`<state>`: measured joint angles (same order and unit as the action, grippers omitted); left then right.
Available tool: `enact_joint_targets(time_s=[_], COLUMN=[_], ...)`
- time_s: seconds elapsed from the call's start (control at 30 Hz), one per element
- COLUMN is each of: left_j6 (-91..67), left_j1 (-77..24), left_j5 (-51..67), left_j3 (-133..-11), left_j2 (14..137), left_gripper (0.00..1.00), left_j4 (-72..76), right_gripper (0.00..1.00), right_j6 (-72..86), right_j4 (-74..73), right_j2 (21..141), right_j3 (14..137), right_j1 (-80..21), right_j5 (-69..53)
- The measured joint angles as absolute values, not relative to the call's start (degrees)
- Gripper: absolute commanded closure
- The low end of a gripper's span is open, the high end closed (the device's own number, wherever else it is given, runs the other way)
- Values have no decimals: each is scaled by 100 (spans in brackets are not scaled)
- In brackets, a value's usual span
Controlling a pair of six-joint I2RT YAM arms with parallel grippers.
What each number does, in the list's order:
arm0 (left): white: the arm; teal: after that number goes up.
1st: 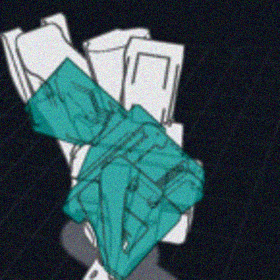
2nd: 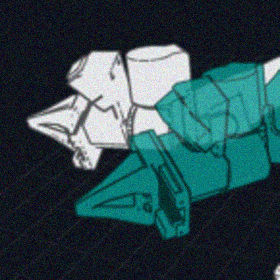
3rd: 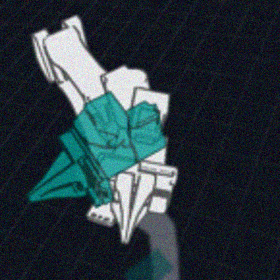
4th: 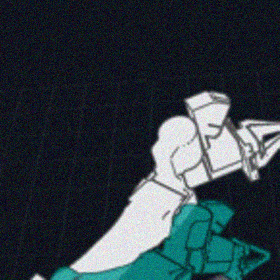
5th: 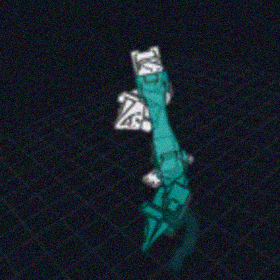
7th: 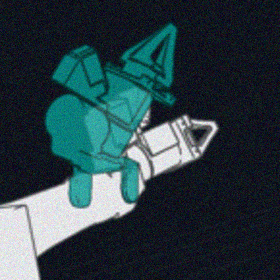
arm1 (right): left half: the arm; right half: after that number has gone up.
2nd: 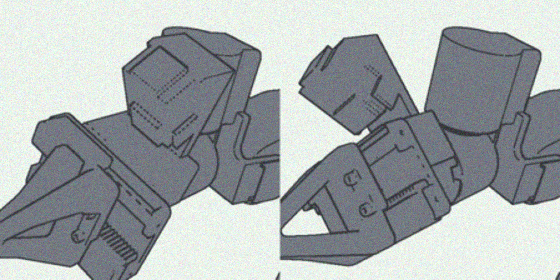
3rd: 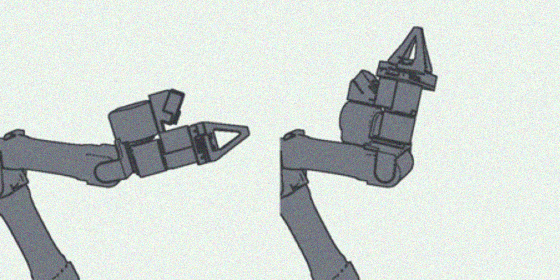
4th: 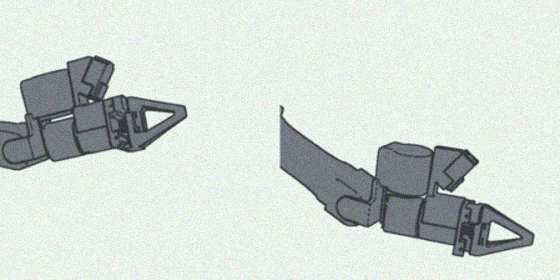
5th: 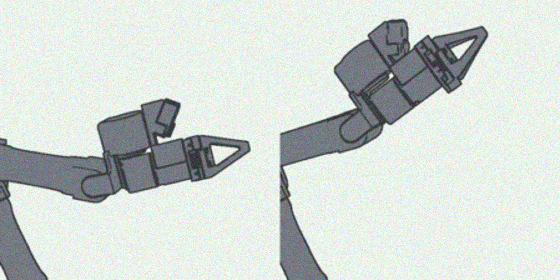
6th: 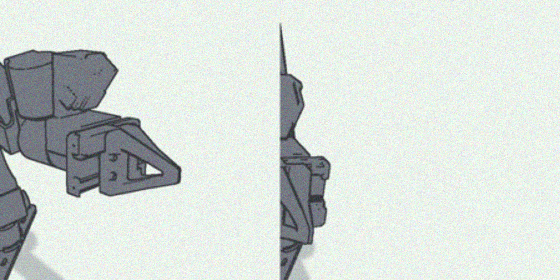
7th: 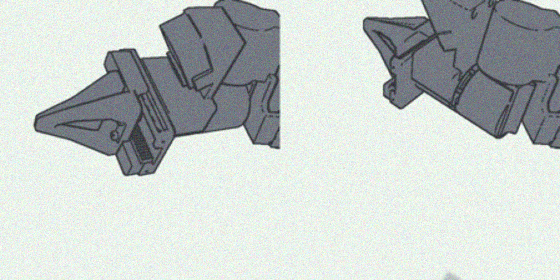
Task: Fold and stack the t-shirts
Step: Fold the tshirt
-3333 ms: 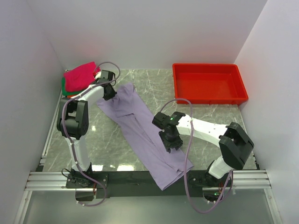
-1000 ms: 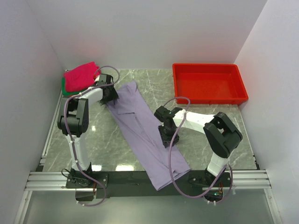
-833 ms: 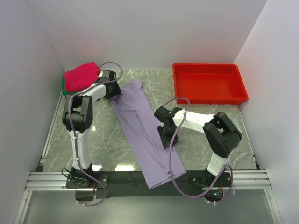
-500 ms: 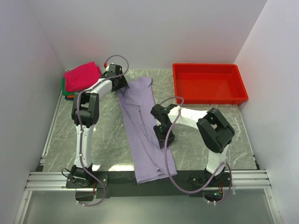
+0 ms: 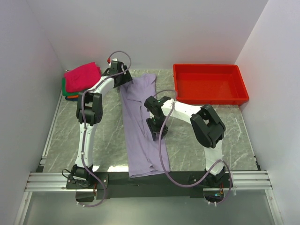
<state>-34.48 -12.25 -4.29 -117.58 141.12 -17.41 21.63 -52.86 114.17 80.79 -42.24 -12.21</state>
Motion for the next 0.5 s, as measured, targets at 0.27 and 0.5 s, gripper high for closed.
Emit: enact_joint_targets(time_s=[0.27, 0.5], left_j6=[-3214, -3216], left_j1=[-1225, -1313], left_j5=[-346, -222], left_j3=[-11146, -10082], left_j2=[13631, 12606], left_gripper=[8, 8], left_j4=[-1806, -1820], right_gripper=[50, 50], right_j6=[2156, 2281], right_j4=[-5413, -5124], right_j2=[11303, 11179], right_j3=[8683, 8468], right_j1=[-4224, -4224], right_j5=[-1037, -1035])
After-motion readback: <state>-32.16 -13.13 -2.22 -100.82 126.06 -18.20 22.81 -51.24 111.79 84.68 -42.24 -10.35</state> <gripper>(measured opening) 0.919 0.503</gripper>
